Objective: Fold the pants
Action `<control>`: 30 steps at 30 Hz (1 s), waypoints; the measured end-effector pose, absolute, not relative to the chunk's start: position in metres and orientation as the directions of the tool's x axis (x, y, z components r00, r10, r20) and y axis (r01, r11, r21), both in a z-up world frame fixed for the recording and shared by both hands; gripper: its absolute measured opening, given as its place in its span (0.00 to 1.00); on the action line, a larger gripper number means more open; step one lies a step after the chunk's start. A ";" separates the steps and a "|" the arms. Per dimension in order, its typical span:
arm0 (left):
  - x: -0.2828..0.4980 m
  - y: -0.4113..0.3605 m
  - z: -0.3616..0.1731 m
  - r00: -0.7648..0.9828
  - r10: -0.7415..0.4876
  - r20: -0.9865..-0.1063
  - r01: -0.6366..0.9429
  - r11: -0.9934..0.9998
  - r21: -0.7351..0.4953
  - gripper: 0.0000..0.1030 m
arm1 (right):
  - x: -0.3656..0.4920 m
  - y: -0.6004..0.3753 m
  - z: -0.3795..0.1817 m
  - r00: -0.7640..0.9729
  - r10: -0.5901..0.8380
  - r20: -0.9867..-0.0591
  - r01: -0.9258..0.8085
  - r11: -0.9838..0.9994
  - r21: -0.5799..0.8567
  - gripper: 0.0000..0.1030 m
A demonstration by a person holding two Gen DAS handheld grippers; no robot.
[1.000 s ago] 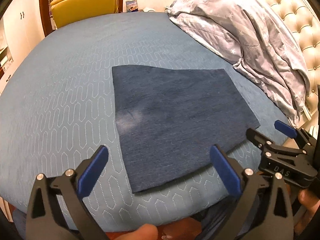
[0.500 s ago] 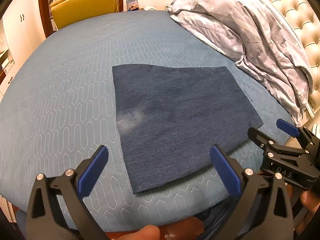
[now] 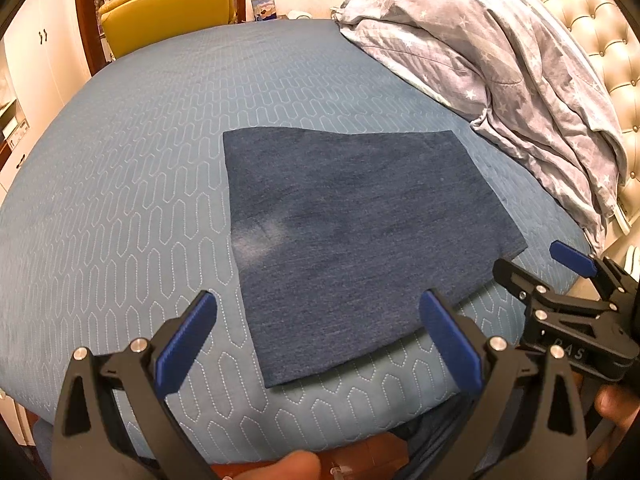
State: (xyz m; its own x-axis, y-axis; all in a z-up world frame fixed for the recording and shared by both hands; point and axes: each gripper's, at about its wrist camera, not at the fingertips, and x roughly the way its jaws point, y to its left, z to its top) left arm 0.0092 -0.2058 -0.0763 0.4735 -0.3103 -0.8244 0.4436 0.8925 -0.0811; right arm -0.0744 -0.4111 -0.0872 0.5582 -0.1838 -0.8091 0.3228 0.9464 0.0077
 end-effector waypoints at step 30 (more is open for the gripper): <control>0.022 -0.202 -0.078 0.446 -0.398 -0.802 0.461 0.870 -0.175 0.99 | -0.080 -0.413 -0.084 0.561 -0.200 -0.803 0.351 0.936 0.012 0.90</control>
